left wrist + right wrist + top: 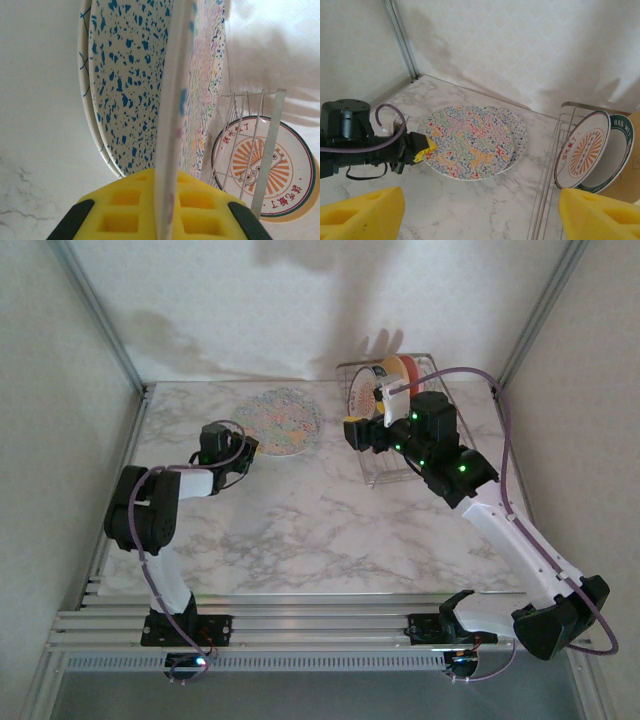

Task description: Unload the plates from the dish rack

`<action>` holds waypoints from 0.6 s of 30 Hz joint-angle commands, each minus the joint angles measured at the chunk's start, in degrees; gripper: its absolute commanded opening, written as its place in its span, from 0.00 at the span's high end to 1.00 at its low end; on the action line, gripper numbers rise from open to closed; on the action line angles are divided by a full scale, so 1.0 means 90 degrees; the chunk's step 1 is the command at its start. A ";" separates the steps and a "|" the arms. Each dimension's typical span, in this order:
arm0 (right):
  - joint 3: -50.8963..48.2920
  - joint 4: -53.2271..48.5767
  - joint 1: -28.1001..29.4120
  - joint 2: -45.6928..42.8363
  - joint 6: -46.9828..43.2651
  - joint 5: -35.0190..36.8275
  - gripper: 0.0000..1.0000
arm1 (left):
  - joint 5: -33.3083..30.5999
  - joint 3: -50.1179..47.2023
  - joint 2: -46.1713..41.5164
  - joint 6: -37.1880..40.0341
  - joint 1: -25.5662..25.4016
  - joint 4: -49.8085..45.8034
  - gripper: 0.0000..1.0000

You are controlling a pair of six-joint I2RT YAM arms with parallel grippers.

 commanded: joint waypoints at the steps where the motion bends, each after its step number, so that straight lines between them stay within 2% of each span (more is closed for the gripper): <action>1: 0.0135 0.0014 0.0068 0.0064 0.0103 0.0002 0.19 | 0.0110 0.0310 0.0078 0.0135 0.0076 0.0587 1.00; 16: 0.0127 0.0043 0.0077 0.0092 0.0238 -0.0076 0.19 | 0.0358 0.0997 0.0685 0.0250 0.0092 0.0223 1.00; 18: 0.0123 0.0034 0.0078 0.0082 0.0248 -0.0076 0.19 | 0.0377 0.1063 0.0733 0.0244 0.0093 0.0150 0.95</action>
